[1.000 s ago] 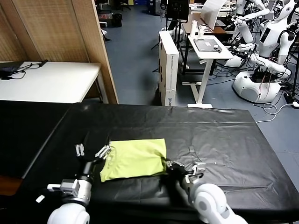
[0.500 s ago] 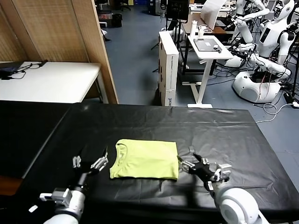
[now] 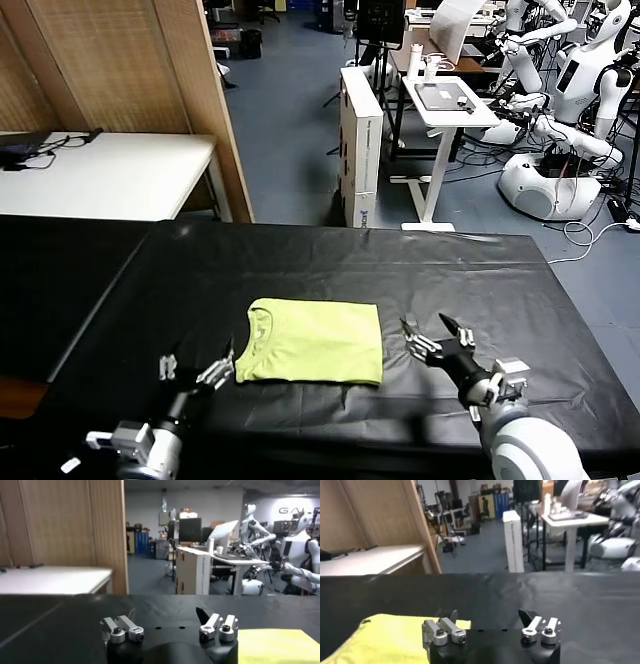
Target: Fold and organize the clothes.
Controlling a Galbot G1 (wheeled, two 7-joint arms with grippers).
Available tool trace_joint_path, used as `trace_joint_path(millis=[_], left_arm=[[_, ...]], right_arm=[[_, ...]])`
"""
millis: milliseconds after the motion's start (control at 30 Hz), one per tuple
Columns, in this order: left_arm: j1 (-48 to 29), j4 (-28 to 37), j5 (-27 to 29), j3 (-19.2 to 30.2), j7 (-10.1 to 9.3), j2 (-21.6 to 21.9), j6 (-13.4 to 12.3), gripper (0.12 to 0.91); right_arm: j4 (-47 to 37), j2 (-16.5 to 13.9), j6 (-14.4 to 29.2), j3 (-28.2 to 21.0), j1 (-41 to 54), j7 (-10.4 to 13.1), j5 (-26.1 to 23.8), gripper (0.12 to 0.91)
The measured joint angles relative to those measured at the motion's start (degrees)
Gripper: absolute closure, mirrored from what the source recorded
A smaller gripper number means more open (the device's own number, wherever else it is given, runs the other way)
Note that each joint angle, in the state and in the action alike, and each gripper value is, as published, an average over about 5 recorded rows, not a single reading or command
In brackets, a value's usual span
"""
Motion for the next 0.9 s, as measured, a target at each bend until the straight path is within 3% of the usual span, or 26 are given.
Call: trace_joint_path(millis=[333, 733, 900], left_arm=[[3.47, -0.78, -0.03, 0.05, -0.02, 1.04, -0.47, 0.123], [9.38, -3.50, -2.43, -1.87, -1.22, 2.65, -0.11, 0.123], [10.50, -3.70, -2.52, -2.74, -0.93, 2.72, 0.02, 0.123]], right_arm=[[2.00, 1.93, 10.86, 2.34, -7.50, -3.49, -8.45, 0.118], [2.72, 4.91, 23.66, 2.87, -17.46, -3.33, -19.05, 0.118], [2.15, 6.52, 25.76, 3.23, -21.18, -3.37, -20.15, 0.118]])
